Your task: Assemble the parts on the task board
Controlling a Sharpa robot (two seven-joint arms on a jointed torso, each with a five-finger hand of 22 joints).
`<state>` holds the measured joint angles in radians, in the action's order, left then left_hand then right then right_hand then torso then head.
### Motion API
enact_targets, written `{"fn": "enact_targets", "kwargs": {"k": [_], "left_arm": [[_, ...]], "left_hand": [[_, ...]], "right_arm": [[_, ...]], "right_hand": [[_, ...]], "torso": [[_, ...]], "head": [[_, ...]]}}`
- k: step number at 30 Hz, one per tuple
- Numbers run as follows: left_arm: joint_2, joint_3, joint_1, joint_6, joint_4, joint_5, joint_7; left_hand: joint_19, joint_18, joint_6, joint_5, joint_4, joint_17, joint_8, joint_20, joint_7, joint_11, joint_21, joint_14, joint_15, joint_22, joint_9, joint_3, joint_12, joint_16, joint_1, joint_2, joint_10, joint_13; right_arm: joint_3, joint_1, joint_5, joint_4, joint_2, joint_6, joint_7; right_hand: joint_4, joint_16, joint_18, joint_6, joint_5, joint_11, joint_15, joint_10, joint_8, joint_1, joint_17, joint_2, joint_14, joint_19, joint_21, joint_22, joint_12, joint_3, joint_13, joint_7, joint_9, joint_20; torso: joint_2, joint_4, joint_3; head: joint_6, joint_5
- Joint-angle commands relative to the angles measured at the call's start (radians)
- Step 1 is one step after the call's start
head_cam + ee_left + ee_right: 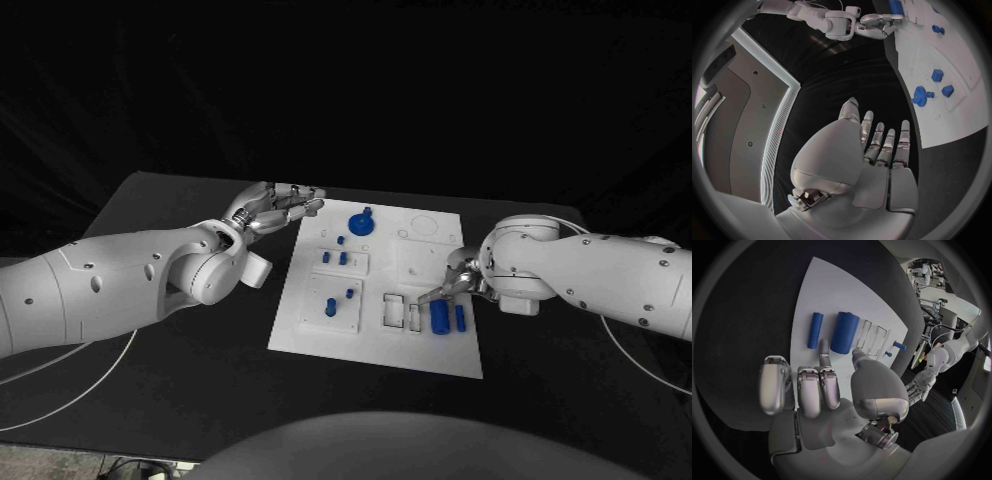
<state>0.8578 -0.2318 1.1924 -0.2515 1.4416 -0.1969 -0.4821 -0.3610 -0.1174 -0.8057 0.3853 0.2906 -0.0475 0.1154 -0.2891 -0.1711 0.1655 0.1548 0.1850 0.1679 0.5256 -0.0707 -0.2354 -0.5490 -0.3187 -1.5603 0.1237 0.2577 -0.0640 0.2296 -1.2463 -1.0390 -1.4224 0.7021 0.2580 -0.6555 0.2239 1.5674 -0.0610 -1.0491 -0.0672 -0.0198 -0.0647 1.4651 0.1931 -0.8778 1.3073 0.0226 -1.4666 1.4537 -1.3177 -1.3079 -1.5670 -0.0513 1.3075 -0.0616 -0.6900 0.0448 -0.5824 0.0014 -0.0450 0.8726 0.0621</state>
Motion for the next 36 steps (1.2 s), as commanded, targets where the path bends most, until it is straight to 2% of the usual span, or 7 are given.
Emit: {"fn": "enact_targets", "kwargs": {"k": [1, 10, 14, 19, 23, 30, 36], "left_arm": [[-0.002, 0.001, 0.0, 0.019, 0.001, -0.005, -0.005], [-0.001, 0.001, -0.002, 0.022, 0.001, -0.005, -0.003], [-0.001, 0.001, -0.002, 0.023, 0.0, -0.005, -0.002], [-0.001, 0.001, -0.003, 0.024, 0.0, -0.006, -0.001], [-0.002, 0.001, -0.003, 0.026, 0.0, -0.007, 0.0], [-0.003, 0.001, -0.003, 0.027, -0.001, -0.007, 0.001], [-0.003, 0.001, -0.003, 0.027, -0.002, -0.008, 0.001]], "left_hand": [[-0.009, 0.017, -0.004, 0.003, 0.0, -0.001, 0.006, -0.001, -0.005, 0.0, 0.004, 0.004, -0.001, -0.001, -0.002, -0.005, -0.001, -0.005, -0.009, -0.003, 0.009, -0.001], [-0.009, 0.017, -0.004, 0.004, 0.0, -0.001, 0.006, -0.001, -0.005, 0.0, 0.004, 0.005, 0.0, -0.001, -0.002, -0.005, -0.001, -0.006, -0.009, -0.003, 0.009, -0.001], [-0.01, 0.017, -0.004, 0.004, 0.0, -0.002, 0.006, -0.001, -0.006, 0.0, 0.004, 0.005, 0.0, -0.001, -0.002, -0.005, -0.002, -0.006, -0.009, -0.003, 0.009, -0.001], [-0.01, 0.017, -0.004, 0.004, -0.001, -0.002, 0.006, -0.001, -0.006, 0.0, 0.005, 0.006, 0.0, -0.002, -0.002, -0.005, -0.001, -0.007, -0.01, -0.003, 0.009, -0.001], [-0.01, 0.017, -0.004, 0.004, -0.001, -0.002, 0.006, -0.001, -0.006, 0.0, 0.005, 0.006, 0.001, -0.002, -0.002, -0.005, -0.002, -0.008, -0.01, -0.003, 0.009, -0.001], [-0.011, 0.017, -0.004, 0.005, -0.001, -0.002, 0.007, -0.001, -0.006, 0.0, 0.005, 0.008, 0.002, -0.002, -0.002, -0.005, -0.002, -0.009, -0.011, -0.004, 0.009, 0.0], [-0.011, 0.016, -0.004, 0.005, -0.002, -0.002, 0.007, -0.001, -0.006, 0.001, 0.006, 0.008, 0.003, -0.002, -0.002, -0.005, -0.002, -0.009, -0.013, -0.004, 0.009, 0.0]], "right_arm": [[0.003, 0.005, -0.002, -0.002, 0.003, 0.015, -0.002], [0.003, 0.005, 0.0, -0.01, 0.011, 0.021, -0.004], [0.003, 0.006, 0.0, -0.013, 0.013, 0.027, -0.005], [0.003, 0.006, 0.0, -0.016, 0.014, 0.031, -0.007], [0.003, 0.006, 0.002, -0.018, 0.015, 0.03, -0.007], [0.003, 0.007, 0.029, -0.017, 0.013, 0.019, -0.007], [0.003, 0.007, 0.072, -0.014, 0.014, -0.006, -0.005]], "right_hand": [[0.008, 0.003, 0.003, 0.007, 0.005, 0.009, 0.001, 0.106, -0.004, 0.011, 0.264, 0.0, -0.104, -0.005, 0.004, -0.186, -0.004, 0.001, 0.263, 0.0, 0.001, 0.002], [0.003, 0.003, 0.003, 0.015, -0.013, 0.011, 0.003, 0.106, -0.012, -0.001, 0.264, 0.005, -0.104, -0.005, 0.006, -0.186, -0.004, -0.003, 0.263, -0.002, -0.006, 0.004], [-0.012, 0.003, 0.002, 0.014, -0.07, 0.011, 0.004, 0.106, -0.016, -0.024, 0.264, 0.007, -0.104, -0.005, 0.008, -0.185, -0.004, -0.012, 0.263, -0.002, -0.017, 0.005], [-0.041, 0.003, 0.002, 0.013, -0.167, 0.01, 0.002, 0.106, -0.023, -0.055, 0.264, 0.009, -0.104, -0.005, 0.01, -0.185, -0.004, -0.026, 0.263, 0.0, -0.032, 0.005], [-0.08, 0.003, 0.002, 0.007, -0.271, 0.006, -0.001, 0.106, -0.023, -0.097, 0.264, 0.011, -0.104, -0.006, 0.011, -0.185, -0.004, -0.049, 0.263, 0.004, -0.048, 0.002], [-0.123, 0.003, 0.002, -0.01, -0.338, -0.004, -0.008, 0.106, -0.011, -0.139, 0.264, 0.005, -0.104, -0.004, 0.01, -0.185, -0.004, -0.087, 0.263, 0.016, -0.082, -0.005], [-0.134, 0.003, 0.001, -0.015, -0.342, -0.008, -0.012, 0.106, -0.005, -0.146, 0.264, -0.001, -0.104, -0.005, 0.012, -0.185, -0.004, -0.101, 0.263, 0.021, -0.099, -0.007]], "torso": [[0.0, -0.0003, -0.0002], [0.0, 0.0, 0.0], [0.0, 0.0001, -0.0001], [0.0, -0.0001, -0.0003], [0.0, 0.0002, -0.0002], [0.0, 0.0005, 0.0], [0.0, 0.0003, -0.0001]], "head": [[0.0, 0.001], [0.0, 0.002], [0.0, 0.004], [0.0, 0.004], [0.0, 0.003], [0.0, 0.006], [0.0, 0.01]]}}
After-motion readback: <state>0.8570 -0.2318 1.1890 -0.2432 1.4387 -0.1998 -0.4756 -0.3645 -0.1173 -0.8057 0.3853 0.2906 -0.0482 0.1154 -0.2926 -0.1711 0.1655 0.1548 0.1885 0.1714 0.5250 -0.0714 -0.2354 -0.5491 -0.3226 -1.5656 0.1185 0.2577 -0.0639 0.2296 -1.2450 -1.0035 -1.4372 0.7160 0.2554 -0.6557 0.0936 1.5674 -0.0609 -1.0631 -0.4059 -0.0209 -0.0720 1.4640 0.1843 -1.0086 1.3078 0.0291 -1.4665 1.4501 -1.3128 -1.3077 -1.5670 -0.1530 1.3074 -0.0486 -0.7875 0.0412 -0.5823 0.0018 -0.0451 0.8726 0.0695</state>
